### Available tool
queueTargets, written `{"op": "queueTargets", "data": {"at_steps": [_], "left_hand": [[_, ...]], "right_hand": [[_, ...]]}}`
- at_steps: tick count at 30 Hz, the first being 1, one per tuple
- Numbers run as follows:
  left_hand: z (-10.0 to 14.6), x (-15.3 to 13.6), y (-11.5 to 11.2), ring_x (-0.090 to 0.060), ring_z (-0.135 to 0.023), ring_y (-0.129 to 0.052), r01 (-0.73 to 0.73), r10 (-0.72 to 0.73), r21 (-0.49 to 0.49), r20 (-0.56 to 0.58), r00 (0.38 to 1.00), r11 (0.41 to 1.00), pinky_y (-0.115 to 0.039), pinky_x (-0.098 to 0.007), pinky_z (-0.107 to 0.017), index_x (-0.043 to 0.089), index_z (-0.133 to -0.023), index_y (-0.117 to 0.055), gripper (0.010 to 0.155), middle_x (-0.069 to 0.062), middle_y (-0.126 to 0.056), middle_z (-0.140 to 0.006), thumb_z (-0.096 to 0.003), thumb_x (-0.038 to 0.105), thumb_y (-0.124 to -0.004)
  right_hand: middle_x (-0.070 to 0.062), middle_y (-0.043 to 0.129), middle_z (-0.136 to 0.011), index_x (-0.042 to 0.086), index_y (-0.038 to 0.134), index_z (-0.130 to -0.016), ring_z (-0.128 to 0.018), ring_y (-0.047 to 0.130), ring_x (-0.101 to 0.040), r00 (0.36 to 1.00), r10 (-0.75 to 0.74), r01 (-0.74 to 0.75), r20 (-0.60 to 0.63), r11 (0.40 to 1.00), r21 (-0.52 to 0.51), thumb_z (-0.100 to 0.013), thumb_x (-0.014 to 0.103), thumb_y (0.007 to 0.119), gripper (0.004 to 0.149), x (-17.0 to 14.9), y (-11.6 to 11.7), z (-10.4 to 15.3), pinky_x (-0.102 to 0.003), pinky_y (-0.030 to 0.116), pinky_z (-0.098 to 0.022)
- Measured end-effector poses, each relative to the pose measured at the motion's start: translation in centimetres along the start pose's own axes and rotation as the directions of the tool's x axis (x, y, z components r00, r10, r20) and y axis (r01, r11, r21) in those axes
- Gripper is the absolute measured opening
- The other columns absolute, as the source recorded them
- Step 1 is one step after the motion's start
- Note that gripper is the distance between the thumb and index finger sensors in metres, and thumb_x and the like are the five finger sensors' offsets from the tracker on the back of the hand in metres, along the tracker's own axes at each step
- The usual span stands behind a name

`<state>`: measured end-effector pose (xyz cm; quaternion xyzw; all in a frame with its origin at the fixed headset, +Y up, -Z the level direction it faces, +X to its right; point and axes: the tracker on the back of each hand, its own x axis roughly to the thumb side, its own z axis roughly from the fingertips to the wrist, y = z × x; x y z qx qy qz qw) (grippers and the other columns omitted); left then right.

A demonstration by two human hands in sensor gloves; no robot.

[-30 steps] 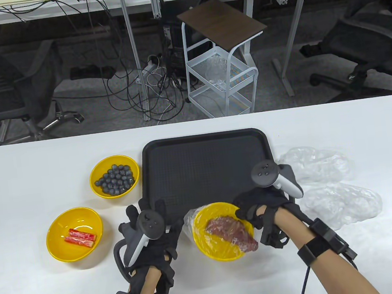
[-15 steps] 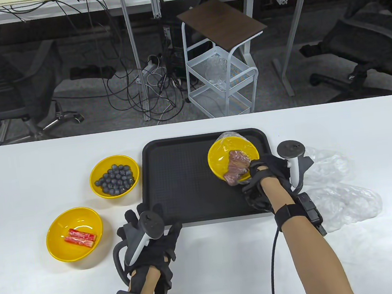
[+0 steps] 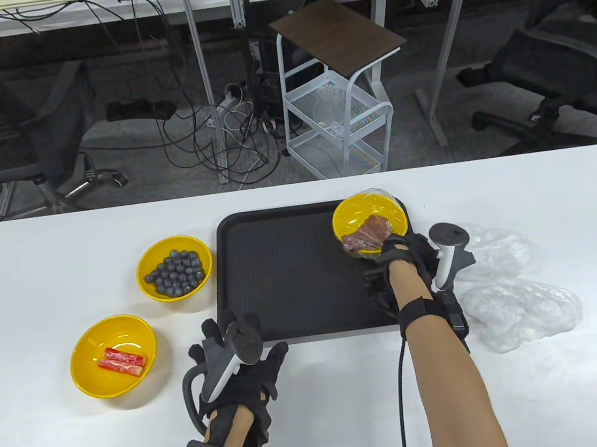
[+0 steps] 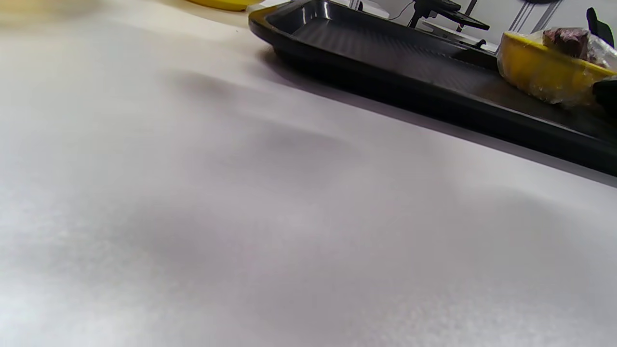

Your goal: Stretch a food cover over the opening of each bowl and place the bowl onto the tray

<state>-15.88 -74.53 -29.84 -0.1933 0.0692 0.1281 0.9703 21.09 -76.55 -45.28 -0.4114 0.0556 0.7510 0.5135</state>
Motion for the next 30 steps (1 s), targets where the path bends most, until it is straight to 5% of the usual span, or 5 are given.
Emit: {"op": "queueTargets", "data": {"at_steps": [9, 16, 21, 25, 30], "left_hand": [[-0.2, -1.0, -0.4, -0.033, -0.116, 0.004, -0.016, 0.015, -0.051, -0.025, 1.0, 0.999, -0.006, -0.066, -0.078, 0.044, -0.116, -0.02, 0.089, 0.004, -0.003, -0.126, -0.0402, 0.082, -0.047], [-0.1, 0.9, -1.1, -0.032, -0.116, 0.005, 0.015, -0.015, -0.067, 0.009, 1.0, 0.998, -0.005, -0.065, -0.077, 0.044, -0.116, -0.019, 0.089, 0.005, -0.002, -0.126, -0.0395, 0.083, -0.045], [0.1, 2.0, -1.4, -0.031, -0.116, 0.006, 0.048, -0.046, -0.067, 0.033, 0.998, 0.997, -0.005, -0.065, -0.077, 0.045, -0.116, -0.018, 0.089, 0.005, -0.001, -0.125, -0.0398, 0.082, -0.044], [0.1, 2.0, -1.7, -0.031, -0.115, 0.008, 0.038, -0.036, -0.089, 0.027, 0.999, 0.995, -0.003, -0.065, -0.077, 0.045, -0.115, -0.016, 0.088, 0.005, 0.001, -0.125, -0.0398, 0.082, -0.043], [-0.1, 1.3, -1.6, -0.029, -0.114, 0.011, 0.04, -0.04, -0.09, 0.008, 0.999, 0.995, 0.0, -0.063, -0.076, 0.045, -0.115, -0.014, 0.089, 0.006, 0.004, -0.123, -0.0391, 0.083, -0.041]], "right_hand": [[-0.026, 0.07, -0.099, 0.002, 0.051, -0.106, -0.059, 0.106, -0.042, 0.978, -0.001, -0.01, 0.208, 0.999, 0.052, -0.049, 0.048, 0.078, 0.078, 0.5, -3.4, 2.9, -0.048, 0.094, -0.033], [-0.029, 0.05, -0.11, 0.007, 0.047, -0.11, -0.08, 0.084, -0.061, 0.849, 0.05, -0.19, 0.526, 0.958, 0.216, -0.046, 0.057, 0.08, 0.088, -0.9, -5.9, 9.0, -0.067, 0.084, -0.041], [-0.028, 0.03, -0.115, 0.012, 0.039, -0.115, -0.092, 0.056, -0.07, 0.597, 0.249, -0.529, 0.763, 0.837, 0.141, -0.05, 0.062, 0.073, 0.089, -4.2, -4.9, 13.5, -0.078, 0.068, -0.048], [-0.026, 0.014, -0.115, 0.018, 0.027, -0.118, -0.096, 0.035, -0.072, 0.331, 0.49, -0.802, 0.806, 0.597, -0.033, -0.049, 0.074, 0.062, 0.095, -7.1, -2.8, 16.3, -0.083, 0.054, -0.052], [-0.024, 0.01, -0.115, 0.021, 0.024, -0.117, -0.097, 0.028, -0.071, 0.199, 0.567, -0.842, 0.799, 0.516, -0.157, -0.047, 0.076, 0.059, 0.096, -8.4, -1.5, 16.5, -0.086, 0.046, -0.052]]}}
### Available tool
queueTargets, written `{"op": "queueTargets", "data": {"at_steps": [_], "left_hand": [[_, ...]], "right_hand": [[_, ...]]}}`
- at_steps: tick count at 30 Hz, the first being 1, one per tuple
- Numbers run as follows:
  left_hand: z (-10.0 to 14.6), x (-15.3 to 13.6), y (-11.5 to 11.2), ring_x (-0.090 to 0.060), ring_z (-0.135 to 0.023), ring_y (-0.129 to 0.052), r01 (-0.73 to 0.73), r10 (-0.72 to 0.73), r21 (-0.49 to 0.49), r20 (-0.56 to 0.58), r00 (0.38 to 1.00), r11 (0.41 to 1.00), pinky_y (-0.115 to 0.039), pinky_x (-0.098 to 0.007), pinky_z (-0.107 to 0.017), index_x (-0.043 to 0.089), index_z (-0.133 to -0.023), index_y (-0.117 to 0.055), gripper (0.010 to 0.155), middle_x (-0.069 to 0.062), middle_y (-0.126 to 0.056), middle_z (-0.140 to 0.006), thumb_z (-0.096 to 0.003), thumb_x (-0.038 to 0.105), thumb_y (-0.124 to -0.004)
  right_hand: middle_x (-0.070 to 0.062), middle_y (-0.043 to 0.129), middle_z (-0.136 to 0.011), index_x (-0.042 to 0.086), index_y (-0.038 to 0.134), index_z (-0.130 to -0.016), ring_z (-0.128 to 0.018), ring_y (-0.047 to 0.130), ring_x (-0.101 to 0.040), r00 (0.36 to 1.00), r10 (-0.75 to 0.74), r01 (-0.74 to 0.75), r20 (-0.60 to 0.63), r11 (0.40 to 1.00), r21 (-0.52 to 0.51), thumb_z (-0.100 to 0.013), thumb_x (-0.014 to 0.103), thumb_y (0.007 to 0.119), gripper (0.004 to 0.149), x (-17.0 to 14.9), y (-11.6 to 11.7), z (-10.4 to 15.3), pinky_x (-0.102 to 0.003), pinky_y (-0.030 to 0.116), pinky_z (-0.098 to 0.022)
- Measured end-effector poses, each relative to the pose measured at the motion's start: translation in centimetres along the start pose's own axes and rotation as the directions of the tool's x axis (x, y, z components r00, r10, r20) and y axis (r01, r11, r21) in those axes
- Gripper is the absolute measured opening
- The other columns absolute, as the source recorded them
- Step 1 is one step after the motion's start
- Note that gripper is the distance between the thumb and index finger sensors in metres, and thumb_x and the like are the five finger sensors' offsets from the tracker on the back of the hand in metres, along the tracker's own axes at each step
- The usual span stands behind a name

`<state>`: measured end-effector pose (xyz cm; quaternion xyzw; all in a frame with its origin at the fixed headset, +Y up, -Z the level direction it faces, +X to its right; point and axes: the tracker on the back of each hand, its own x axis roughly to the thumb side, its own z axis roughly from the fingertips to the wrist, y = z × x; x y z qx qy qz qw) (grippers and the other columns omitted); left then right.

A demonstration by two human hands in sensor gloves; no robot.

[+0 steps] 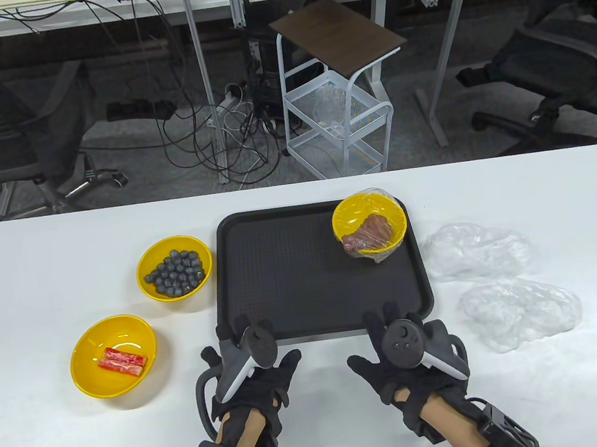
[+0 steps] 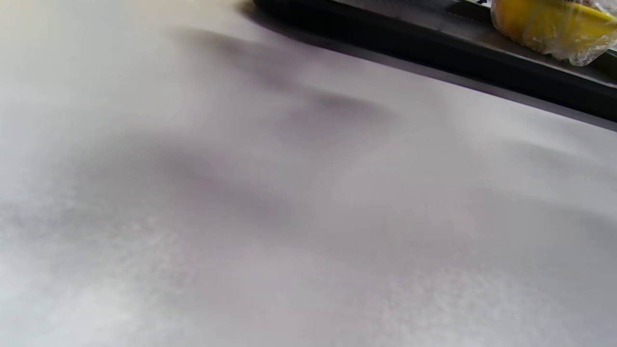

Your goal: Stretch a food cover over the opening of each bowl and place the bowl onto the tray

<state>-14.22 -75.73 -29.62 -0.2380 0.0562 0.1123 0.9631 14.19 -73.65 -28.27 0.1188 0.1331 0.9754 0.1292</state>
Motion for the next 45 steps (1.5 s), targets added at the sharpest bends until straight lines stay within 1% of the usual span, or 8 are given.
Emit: {"op": "queueTargets", "data": {"at_steps": [8, 15, 18, 22, 24, 27, 36, 45], "left_hand": [[-0.9, -4.1, 3.7, -0.025, -0.111, 0.018, -0.086, 0.091, 0.083, -0.064, 0.994, 0.993, 0.006, -0.061, -0.074, 0.034, -0.113, -0.009, 0.095, 0.006, 0.008, -0.121, -0.0379, 0.082, -0.04], [-1.5, -11.5, 8.5, -0.028, -0.112, 0.014, -0.15, 0.182, 0.16, -0.211, 0.96, 0.976, 0.003, -0.063, -0.074, 0.039, -0.115, -0.016, 0.083, 0.006, 0.005, -0.123, -0.0439, 0.073, -0.042], [-1.7, -15.2, 10.3, -0.034, -0.115, 0.004, -0.137, 0.21, 0.25, -0.294, 0.933, 0.959, -0.008, -0.066, -0.078, 0.044, -0.115, -0.024, 0.075, 0.004, -0.002, -0.124, -0.0494, 0.065, -0.053], [-2.1, -19.0, 11.9, -0.044, -0.117, -0.028, -0.07, 0.222, 0.367, -0.391, 0.893, 0.927, -0.04, -0.068, -0.08, 0.046, -0.113, -0.04, 0.071, -0.002, -0.025, -0.127, -0.0498, 0.057, -0.07], [-2.5, -20.5, 12.2, -0.045, -0.115, -0.048, -0.042, 0.216, 0.382, -0.426, 0.879, 0.923, -0.058, -0.065, -0.076, 0.045, -0.112, -0.047, 0.07, -0.005, -0.036, -0.126, -0.0491, 0.054, -0.075], [-3.1, -22.0, 12.1, -0.043, -0.11, -0.065, -0.038, 0.221, 0.377, -0.455, 0.862, 0.926, -0.072, -0.059, -0.071, 0.043, -0.111, -0.054, 0.069, -0.006, -0.052, -0.123, -0.0477, 0.05, -0.081], [-4.7, -24.0, 11.0, -0.037, -0.094, -0.092, -0.053, 0.231, 0.341, -0.508, 0.83, 0.939, -0.086, -0.054, -0.06, 0.035, -0.108, -0.066, 0.064, -0.004, -0.081, -0.109, -0.0471, 0.043, -0.085], [-4.8, -25.3, 11.4, -0.034, -0.072, -0.103, -0.123, 0.3, 0.351, -0.513, 0.804, 0.928, -0.094, -0.046, -0.047, 0.027, -0.1, -0.078, 0.051, -0.004, -0.094, -0.092, -0.0491, 0.031, -0.083]], "right_hand": [[-0.025, 0.009, -0.115, 0.02, 0.023, -0.117, -0.096, 0.024, -0.072, 0.999, -0.04, 0.04, -0.008, 0.999, -0.014, -0.047, 0.075, 0.061, 0.097, -0.9, -0.3, 0.6, -0.087, 0.042, -0.052], [-0.025, 0.009, -0.115, 0.02, 0.024, -0.117, -0.096, 0.022, -0.071, 0.997, -0.07, 0.07, -0.017, 0.997, 0.02, -0.047, 0.074, 0.061, 0.096, -1.5, -0.2, 0.7, -0.087, 0.041, -0.052], [-0.025, 0.009, -0.115, 0.02, 0.024, -0.117, -0.096, 0.022, -0.071, 0.998, -0.056, 0.056, -0.012, 0.998, 0.012, -0.047, 0.074, 0.061, 0.096, -1.4, -0.1, 0.7, -0.087, 0.04, -0.052], [-0.025, 0.009, -0.115, 0.02, 0.024, -0.117, -0.096, 0.021, -0.071, 0.999, -0.036, 0.036, -0.004, 0.999, 0.008, -0.047, 0.074, 0.061, 0.096, -1.2, -0.1, 0.6, -0.087, 0.04, -0.052], [-0.025, 0.01, -0.115, 0.02, 0.025, -0.117, -0.096, 0.021, -0.071, 0.999, -0.036, 0.036, -0.002, 0.999, 0.01, -0.047, 0.074, 0.061, 0.096, -1.2, 0.0, 0.6, -0.087, 0.04, -0.053], [-0.025, 0.01, -0.115, 0.02, 0.026, -0.117, -0.096, 0.021, -0.071, 0.999, -0.032, 0.032, -0.001, 0.999, 0.014, -0.047, 0.074, 0.061, 0.095, -1.2, 0.0, 0.6, -0.087, 0.039, -0.053], [-0.025, 0.01, -0.115, 0.02, 0.027, -0.117, -0.096, 0.02, -0.07, 0.999, -0.037, 0.037, 0.001, 0.999, 0.014, -0.047, 0.073, 0.062, 0.095, -1.4, -0.1, 0.7, -0.087, 0.038, -0.053], [-0.026, 0.011, -0.115, 0.019, 0.028, -0.117, -0.096, 0.019, -0.07, 0.999, -0.034, 0.034, 0.002, 0.999, 0.019, -0.047, 0.073, 0.061, 0.094, -1.3, 0.0, 0.7, -0.086, 0.038, -0.053]]}}
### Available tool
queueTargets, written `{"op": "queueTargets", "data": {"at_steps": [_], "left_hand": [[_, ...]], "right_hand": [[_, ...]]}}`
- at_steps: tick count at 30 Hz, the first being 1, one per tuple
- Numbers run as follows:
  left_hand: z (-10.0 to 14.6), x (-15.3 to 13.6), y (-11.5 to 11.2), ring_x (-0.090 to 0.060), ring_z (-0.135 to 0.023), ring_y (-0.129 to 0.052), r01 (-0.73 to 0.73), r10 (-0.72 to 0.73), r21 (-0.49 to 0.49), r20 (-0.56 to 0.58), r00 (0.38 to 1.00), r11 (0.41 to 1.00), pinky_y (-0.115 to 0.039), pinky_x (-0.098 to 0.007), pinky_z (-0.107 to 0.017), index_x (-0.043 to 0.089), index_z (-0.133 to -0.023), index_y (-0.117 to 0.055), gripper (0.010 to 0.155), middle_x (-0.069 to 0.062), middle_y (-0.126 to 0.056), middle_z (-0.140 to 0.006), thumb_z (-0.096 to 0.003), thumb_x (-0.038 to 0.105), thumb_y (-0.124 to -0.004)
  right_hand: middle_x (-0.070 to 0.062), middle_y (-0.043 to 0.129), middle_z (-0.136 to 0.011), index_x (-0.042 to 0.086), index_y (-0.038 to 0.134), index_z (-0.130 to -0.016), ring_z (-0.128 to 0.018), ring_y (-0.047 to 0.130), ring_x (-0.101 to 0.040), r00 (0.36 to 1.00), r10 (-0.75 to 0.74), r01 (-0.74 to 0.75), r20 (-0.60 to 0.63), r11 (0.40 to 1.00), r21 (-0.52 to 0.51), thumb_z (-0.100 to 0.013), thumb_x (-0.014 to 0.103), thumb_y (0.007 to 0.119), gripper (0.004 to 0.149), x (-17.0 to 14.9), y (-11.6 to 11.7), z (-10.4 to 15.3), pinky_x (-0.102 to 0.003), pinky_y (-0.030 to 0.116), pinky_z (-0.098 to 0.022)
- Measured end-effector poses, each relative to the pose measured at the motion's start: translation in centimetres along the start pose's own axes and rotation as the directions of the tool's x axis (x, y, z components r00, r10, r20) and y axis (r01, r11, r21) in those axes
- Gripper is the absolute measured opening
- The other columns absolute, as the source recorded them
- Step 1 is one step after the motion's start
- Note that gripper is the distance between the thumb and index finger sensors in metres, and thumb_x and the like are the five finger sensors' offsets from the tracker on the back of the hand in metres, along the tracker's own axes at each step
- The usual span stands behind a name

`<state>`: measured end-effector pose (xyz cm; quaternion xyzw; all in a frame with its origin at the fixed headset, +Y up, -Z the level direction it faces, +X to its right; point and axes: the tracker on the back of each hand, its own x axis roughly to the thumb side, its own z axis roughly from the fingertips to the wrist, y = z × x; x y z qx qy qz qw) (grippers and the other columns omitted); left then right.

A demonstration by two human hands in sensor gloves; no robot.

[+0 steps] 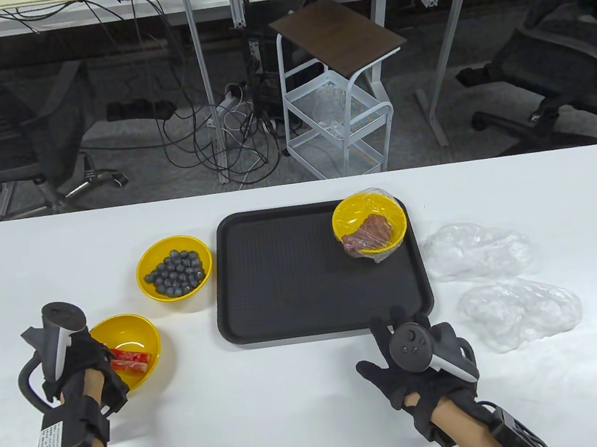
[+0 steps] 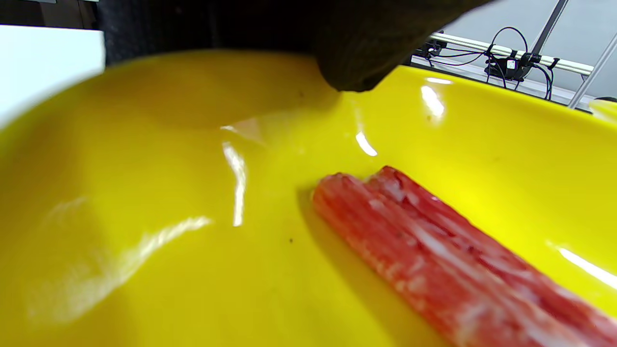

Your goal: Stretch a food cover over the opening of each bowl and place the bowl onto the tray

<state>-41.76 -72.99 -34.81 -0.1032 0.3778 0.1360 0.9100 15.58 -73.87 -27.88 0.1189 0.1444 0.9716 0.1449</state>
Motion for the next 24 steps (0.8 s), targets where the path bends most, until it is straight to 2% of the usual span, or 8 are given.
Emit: {"op": "queueTargets", "data": {"at_steps": [8, 12, 16, 19, 24], "left_hand": [[0.5, -1.1, 0.6, -0.037, -0.056, -0.106, -0.102, 0.102, -0.027, -0.007, 0.995, 0.994, -0.099, -0.041, -0.035, 0.018, -0.094, -0.086, 0.05, -0.01, -0.1, -0.08, -0.0444, 0.024, -0.085], [2.3, -0.6, 1.7, -0.038, -0.054, -0.106, -0.125, 0.127, -0.031, 0.071, 0.989, 0.992, -0.1, -0.041, -0.034, 0.017, -0.094, -0.086, 0.05, -0.011, -0.1, -0.08, -0.0443, 0.024, -0.086], [6.2, 1.8, 2.4, -0.038, -0.054, -0.106, -0.149, 0.161, -0.071, 0.214, 0.963, 0.986, -0.1, -0.041, -0.033, 0.017, -0.094, -0.086, 0.05, -0.011, -0.099, -0.08, -0.0446, 0.025, -0.087], [9.0, 4.1, 2.2, -0.038, -0.054, -0.106, -0.146, 0.169, -0.099, 0.302, 0.938, 0.984, -0.1, -0.04, -0.033, 0.017, -0.095, -0.086, 0.05, -0.011, -0.099, -0.079, -0.0449, 0.025, -0.087], [14.4, 9.4, -0.2, -0.037, -0.053, -0.106, -0.121, 0.194, -0.19, 0.436, 0.879, 0.974, -0.101, -0.039, -0.032, 0.018, -0.095, -0.085, 0.05, -0.011, -0.099, -0.08, -0.0454, 0.026, -0.087]], "right_hand": [[-0.026, 0.012, -0.115, 0.019, 0.028, -0.117, -0.096, 0.02, -0.07, 1.0, -0.024, 0.024, -0.01, 1.0, 0.008, -0.047, 0.073, 0.06, 0.094, -0.4, 0.1, -0.1, -0.086, 0.038, -0.053], [-0.026, 0.012, -0.115, 0.019, 0.029, -0.117, -0.096, 0.02, -0.07, 0.999, -0.037, 0.037, -0.017, 0.999, -0.002, -0.047, 0.073, 0.06, 0.094, -0.6, -0.1, -0.1, -0.086, 0.038, -0.054], [-0.026, 0.012, -0.115, 0.019, 0.029, -0.117, -0.096, 0.02, -0.07, 0.999, -0.04, 0.04, -0.025, 0.999, -0.009, -0.047, 0.072, 0.06, 0.093, -0.9, -0.2, -0.2, -0.086, 0.037, -0.054], [-0.026, 0.012, -0.115, 0.019, 0.029, -0.117, -0.096, 0.019, -0.07, 0.999, -0.044, 0.044, -0.031, 0.999, -0.011, -0.047, 0.072, 0.059, 0.093, -1.0, -0.2, -0.2, -0.086, 0.037, -0.054], [-0.026, 0.012, -0.115, 0.019, 0.029, -0.117, -0.096, 0.019, -0.07, 0.997, -0.056, 0.055, -0.044, 0.998, -0.026, -0.047, 0.072, 0.059, 0.093, -1.4, -0.5, -0.1, -0.086, 0.037, -0.054]]}}
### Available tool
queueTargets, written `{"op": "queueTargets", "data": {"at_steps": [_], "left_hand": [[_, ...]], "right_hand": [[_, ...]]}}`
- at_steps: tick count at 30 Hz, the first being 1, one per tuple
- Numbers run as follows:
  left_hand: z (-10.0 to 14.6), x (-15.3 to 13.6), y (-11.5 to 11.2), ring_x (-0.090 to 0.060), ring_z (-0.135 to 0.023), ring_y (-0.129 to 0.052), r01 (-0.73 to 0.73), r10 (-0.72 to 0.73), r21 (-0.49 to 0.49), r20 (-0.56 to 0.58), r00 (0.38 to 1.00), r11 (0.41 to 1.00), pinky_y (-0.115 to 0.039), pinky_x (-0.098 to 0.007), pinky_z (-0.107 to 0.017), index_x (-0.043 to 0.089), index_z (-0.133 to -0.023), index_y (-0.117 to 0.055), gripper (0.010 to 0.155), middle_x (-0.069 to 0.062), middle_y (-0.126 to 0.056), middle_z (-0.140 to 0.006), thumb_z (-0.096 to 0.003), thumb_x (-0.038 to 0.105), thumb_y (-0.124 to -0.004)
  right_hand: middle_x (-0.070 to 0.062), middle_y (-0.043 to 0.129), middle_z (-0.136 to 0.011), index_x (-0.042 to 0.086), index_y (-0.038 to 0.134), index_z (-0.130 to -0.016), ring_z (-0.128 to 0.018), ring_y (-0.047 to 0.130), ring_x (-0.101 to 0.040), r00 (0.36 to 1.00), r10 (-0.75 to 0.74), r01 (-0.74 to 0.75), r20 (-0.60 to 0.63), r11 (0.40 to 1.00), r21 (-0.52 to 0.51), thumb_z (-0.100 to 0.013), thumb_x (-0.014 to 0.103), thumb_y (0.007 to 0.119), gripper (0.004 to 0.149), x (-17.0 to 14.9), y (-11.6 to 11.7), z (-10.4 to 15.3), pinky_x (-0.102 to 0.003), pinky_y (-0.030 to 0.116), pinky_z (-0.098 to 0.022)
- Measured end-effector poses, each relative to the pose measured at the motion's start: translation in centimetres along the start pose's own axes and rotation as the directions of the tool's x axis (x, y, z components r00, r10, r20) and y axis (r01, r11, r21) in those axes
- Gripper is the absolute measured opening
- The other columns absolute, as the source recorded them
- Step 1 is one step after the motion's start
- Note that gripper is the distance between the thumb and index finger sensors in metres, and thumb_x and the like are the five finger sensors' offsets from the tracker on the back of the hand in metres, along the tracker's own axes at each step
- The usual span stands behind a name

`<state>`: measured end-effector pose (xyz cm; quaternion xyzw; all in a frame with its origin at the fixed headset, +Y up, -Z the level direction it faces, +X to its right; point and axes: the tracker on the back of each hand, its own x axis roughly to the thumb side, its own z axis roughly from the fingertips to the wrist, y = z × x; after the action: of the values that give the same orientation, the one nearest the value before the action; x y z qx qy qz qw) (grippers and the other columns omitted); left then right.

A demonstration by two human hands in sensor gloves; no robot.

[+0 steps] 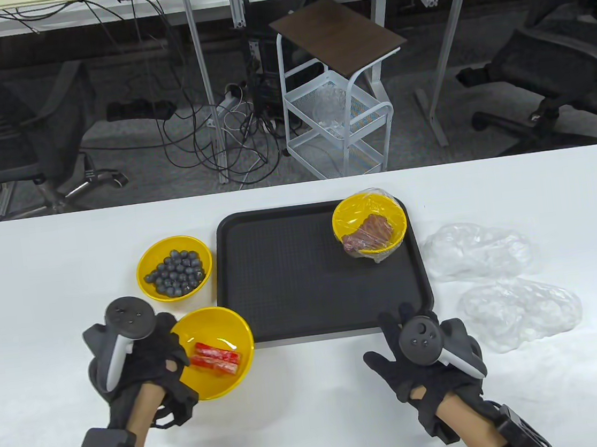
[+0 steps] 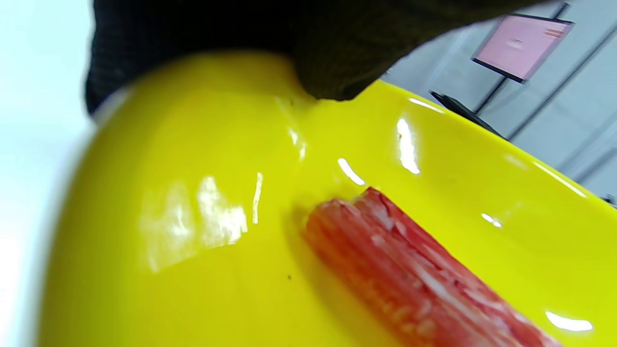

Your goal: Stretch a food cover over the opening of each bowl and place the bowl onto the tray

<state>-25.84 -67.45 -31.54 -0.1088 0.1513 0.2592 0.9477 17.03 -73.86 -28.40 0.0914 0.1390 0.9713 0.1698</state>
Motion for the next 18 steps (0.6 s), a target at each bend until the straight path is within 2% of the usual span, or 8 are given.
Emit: {"op": "queueTargets", "data": {"at_steps": [4, 9, 14, 18], "left_hand": [[0.8, 4.1, -4.2, -0.037, -0.052, -0.106, 0.009, -0.003, -0.083, 0.071, 0.997, 0.996, -0.101, -0.038, -0.032, 0.018, -0.095, -0.085, 0.051, -0.011, -0.098, -0.08, -0.0454, 0.026, -0.087], [1.4, 7.1, -8.1, -0.036, -0.053, -0.106, 0.056, -0.04, -0.131, 0.121, 0.992, 0.99, -0.101, -0.038, -0.032, 0.017, -0.095, -0.084, 0.051, -0.012, -0.098, -0.08, -0.0455, 0.026, -0.087], [1.6, 7.8, -10.1, -0.036, -0.053, -0.106, 0.08, -0.06, -0.159, 0.129, 0.99, 0.984, -0.101, -0.038, -0.032, 0.017, -0.095, -0.084, 0.051, -0.012, -0.098, -0.08, -0.0456, 0.026, -0.087], [1.6, 7.7, -10.7, -0.036, -0.054, -0.106, 0.087, -0.066, -0.164, 0.127, 0.99, 0.983, -0.102, -0.038, -0.032, 0.017, -0.095, -0.084, 0.051, -0.012, -0.098, -0.08, -0.0457, 0.027, -0.087]], "right_hand": [[-0.026, 0.012, -0.115, 0.019, 0.029, -0.117, -0.096, 0.019, -0.07, 1.0, -0.008, 0.008, -0.016, 1.0, -0.009, -0.047, 0.072, 0.059, 0.093, -0.5, -0.3, 0.0, -0.086, 0.036, -0.054], [-0.026, 0.012, -0.115, 0.019, 0.029, -0.117, -0.097, 0.018, -0.07, 0.999, -0.019, 0.019, -0.034, 1.0, -0.016, -0.047, 0.072, 0.059, 0.092, -1.2, -0.5, 0.0, -0.086, 0.035, -0.054], [-0.026, 0.012, -0.115, 0.019, 0.029, -0.117, -0.097, 0.018, -0.07, 0.999, -0.023, 0.023, -0.044, 1.0, -0.012, -0.047, 0.071, 0.059, 0.092, -1.4, -0.6, -0.1, -0.086, 0.035, -0.054], [-0.026, 0.012, -0.115, 0.019, 0.029, -0.117, -0.097, 0.018, -0.07, 0.999, -0.019, 0.018, -0.047, 1.0, -0.01, -0.047, 0.071, 0.059, 0.092, -1.4, -0.6, -0.1, -0.086, 0.035, -0.054]]}}
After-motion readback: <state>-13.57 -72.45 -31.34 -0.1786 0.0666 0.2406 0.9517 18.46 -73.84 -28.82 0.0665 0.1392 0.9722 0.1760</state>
